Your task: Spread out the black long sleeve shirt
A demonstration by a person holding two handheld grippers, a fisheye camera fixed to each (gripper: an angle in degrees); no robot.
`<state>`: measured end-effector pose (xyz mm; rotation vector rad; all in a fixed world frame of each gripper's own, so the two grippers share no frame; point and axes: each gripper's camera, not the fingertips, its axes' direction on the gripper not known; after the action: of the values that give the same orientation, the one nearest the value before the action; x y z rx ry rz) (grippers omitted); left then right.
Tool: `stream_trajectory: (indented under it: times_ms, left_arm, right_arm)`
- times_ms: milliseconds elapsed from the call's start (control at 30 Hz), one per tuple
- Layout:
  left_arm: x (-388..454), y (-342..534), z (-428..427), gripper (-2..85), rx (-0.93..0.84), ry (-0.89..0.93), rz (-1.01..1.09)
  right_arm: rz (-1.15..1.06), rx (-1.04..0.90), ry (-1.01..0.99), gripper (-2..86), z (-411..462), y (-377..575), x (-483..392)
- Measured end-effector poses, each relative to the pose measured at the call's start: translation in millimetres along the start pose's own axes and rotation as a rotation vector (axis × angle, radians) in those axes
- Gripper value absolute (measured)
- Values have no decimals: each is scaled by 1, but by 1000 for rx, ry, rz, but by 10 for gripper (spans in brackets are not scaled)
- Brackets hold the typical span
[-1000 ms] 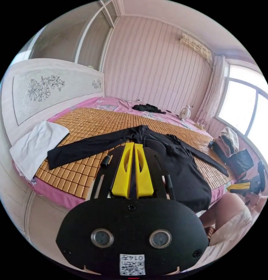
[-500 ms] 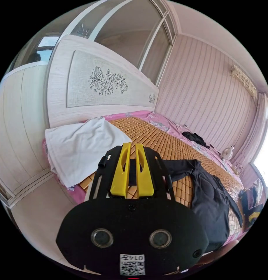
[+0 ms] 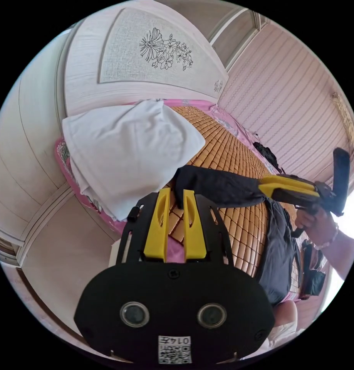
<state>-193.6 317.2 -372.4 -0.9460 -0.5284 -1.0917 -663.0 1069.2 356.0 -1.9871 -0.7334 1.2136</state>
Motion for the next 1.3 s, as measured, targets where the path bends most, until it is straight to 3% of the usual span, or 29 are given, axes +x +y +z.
stream_trajectory:
  times_ms: [167, 400, 600, 700, 767, 900, 1067, 1167, 1233, 1300]
  left_arm:
    - [-1, -9, 26, 76, -76, 16, 5]
    - [15, -20, 46, 30, -136, 25, 92]
    - [37, -26, 56, -8, -152, 26, 148]
    - [61, -31, 60, -10, -143, 78, 183]
    - [97, -36, 49, -10, -36, 88, 275]
    - [170, -38, 23, -10, 171, 206, 440]
    - [309, -9, -30, -9, 325, 594, 785]
    - [381, 31, -43, -8, 248, 843, 948]
    - [416, 62, -34, -6, 133, 942, 1025]
    - [442, 94, -13, -1, -10, 928, 1063]
  right_arm:
    - [-55, -95, -45, 79, 57, -52, -17]
    - [-5, -176, 83, 85, 106, -69, -15]
    - [130, -212, -23, 17, 81, -57, 27]
    - [157, -138, -19, 11, 40, -39, 53]
    - [197, -51, -29, 10, 0, -23, 72]
    - [293, 239, -27, 10, -132, 49, 109]
    - [411, 451, 124, 15, -283, 196, 98]
    - [552, 470, 234, 27, -332, 297, 63]
    - [722, 366, 332, 53, -329, 370, 41]
    - [832, 264, 350, 78, -313, 417, 32]
